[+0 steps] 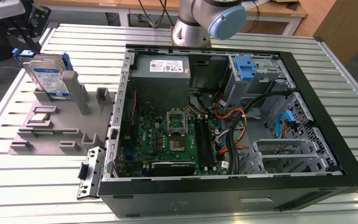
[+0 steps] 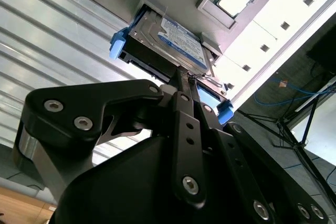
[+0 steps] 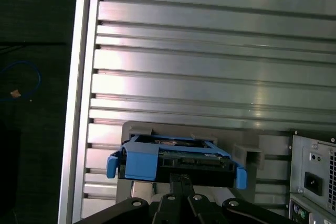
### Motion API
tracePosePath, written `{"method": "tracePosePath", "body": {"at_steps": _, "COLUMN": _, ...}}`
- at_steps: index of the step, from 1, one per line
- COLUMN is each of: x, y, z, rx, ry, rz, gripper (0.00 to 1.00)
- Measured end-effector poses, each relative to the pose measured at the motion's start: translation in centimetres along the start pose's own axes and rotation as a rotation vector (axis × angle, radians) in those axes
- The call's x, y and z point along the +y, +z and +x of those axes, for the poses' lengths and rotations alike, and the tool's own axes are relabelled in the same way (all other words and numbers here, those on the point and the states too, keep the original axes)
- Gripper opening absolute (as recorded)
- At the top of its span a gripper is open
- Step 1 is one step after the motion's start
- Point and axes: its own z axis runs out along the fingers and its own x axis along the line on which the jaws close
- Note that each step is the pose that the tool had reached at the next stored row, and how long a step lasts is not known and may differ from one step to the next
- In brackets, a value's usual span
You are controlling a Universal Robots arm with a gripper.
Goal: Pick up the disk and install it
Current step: 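Pick up the disk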
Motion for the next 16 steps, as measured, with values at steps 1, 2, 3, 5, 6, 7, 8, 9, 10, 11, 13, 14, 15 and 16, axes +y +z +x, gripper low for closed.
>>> {"method": "tracePosePath", "body": {"at_steps": 1, "x": 0.00, "y": 0.00, "z": 0.00, "rx": 0.0001, "ry": -0.001, "rz": 0.0000, "gripper": 0.10}}
{"method": "tracePosePath", "body": {"at_steps": 2, "x": 0.00, "y": 0.00, "z": 0.00, "rx": 0.0002, "ry": -0.002, "rz": 0.0000, "gripper": 0.10}}
{"method": "tracePosePath", "body": {"at_steps": 3, "x": 0.00, "y": 0.00, "z": 0.00, "rx": 0.0003, "ry": -0.006, "rz": -0.0001, "gripper": 0.10}}
{"method": "tracePosePath", "body": {"at_steps": 5, "x": 0.00, "y": 0.00, "z": 0.00, "rx": 0.0006, "ry": -0.014, "rz": -0.0003, "gripper": 0.10}}
{"method": "tracePosePath", "body": {"at_steps": 6, "x": 0.00, "y": 0.00, "z": 0.00, "rx": 0.0006, "ry": -0.016, "rz": -0.0004, "gripper": 0.10}}
{"method": "tracePosePath", "body": {"at_steps": 7, "x": 0.00, "y": 0.00, "z": 0.00, "rx": 0.0006, "ry": -0.016, "rz": -0.0004, "gripper": 0.10}}
{"method": "tracePosePath", "body": {"at_steps": 8, "x": 0.00, "y": 0.00, "z": 0.00, "rx": 0.0007, "ry": -0.016, "rz": -0.0004, "gripper": 0.10}}
{"method": "tracePosePath", "body": {"at_steps": 9, "x": 0.00, "y": 0.00, "z": 0.00, "rx": 0.0007, "ry": -0.016, "rz": -0.0004, "gripper": 0.10}}
{"method": "tracePosePath", "body": {"at_steps": 10, "x": 0.00, "y": 0.00, "z": 0.00, "rx": 0.0006, "ry": -0.016, "rz": -0.0004, "gripper": 0.10}}
{"method": "tracePosePath", "body": {"at_steps": 11, "x": 0.00, "y": 0.00, "z": 0.00, "rx": 0.0007, "ry": -0.016, "rz": -0.0004, "gripper": 0.10}}
{"method": "tracePosePath", "body": {"at_steps": 13, "x": 0.00, "y": 0.00, "z": 0.00, "rx": 0.0006, "ry": -0.016, "rz": -0.0005, "gripper": 0.10}}
{"method": "tracePosePath", "body": {"at_steps": 14, "x": 0.00, "y": 0.00, "z": 0.00, "rx": 0.0007, "ry": -0.016, "rz": -0.0004, "gripper": 0.10}}
{"method": "tracePosePath", "body": {"at_steps": 15, "x": 0.00, "y": 0.00, "z": 0.00, "rx": 0.0006, "ry": -0.016, "rz": -0.0004, "gripper": 0.10}}
{"method": "tracePosePath", "body": {"at_steps": 16, "x": 0.00, "y": 0.00, "z": 0.00, "rx": 0.0007, "ry": -0.016, "rz": -0.0004, "gripper": 0.10}}
